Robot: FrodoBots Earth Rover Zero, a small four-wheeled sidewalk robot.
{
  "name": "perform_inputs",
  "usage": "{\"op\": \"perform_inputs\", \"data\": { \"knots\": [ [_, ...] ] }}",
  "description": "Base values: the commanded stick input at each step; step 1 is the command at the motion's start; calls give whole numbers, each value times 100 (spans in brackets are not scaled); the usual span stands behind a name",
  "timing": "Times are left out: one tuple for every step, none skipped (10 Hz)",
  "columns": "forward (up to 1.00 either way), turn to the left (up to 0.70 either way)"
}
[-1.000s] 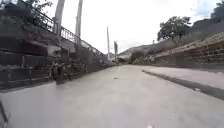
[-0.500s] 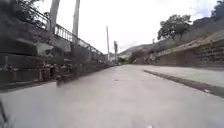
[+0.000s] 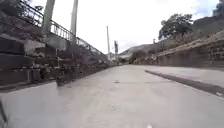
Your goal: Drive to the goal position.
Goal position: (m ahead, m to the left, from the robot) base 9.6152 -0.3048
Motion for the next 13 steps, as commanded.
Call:
{"op": "perform_inputs", "data": {
  "knots": [
    [70, 0],
    [70, 0],
    [70, 0],
    [70, 0],
    [70, 0],
    [70, 0],
    [70, 0],
    [70, 0],
    [70, 0],
    [70, 0],
    [70, 0],
    [70, 0],
    [70, 0]
  ]
}}
